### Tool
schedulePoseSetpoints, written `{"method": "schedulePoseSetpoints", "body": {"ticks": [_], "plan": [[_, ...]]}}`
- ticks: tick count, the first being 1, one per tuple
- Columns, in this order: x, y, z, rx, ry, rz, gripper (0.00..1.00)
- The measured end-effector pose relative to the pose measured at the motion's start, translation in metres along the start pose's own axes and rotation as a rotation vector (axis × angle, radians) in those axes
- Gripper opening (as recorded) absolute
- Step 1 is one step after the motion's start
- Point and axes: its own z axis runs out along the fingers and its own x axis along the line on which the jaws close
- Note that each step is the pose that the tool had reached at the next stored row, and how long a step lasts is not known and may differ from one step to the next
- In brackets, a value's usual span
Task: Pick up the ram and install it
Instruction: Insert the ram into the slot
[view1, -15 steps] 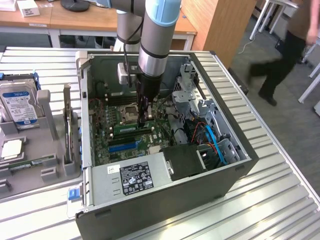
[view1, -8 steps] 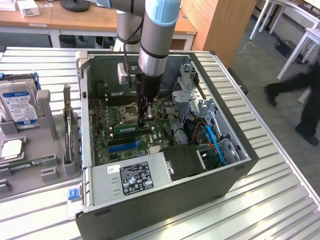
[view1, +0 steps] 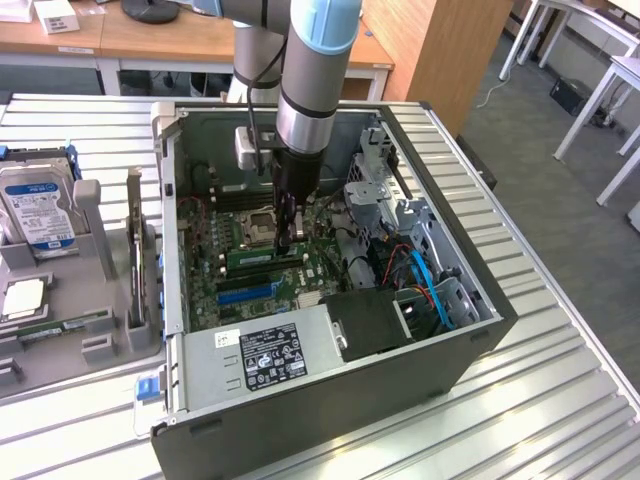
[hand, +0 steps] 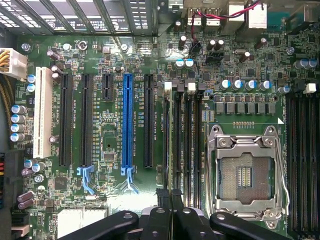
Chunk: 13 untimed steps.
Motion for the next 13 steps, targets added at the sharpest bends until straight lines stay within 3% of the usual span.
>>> {"method": "schedulePoseSetpoints", "body": {"ticks": [13], "plan": [[0.0000,-0.0007,0.0000,0.0000,0.0000,0.000,0.12]]}}
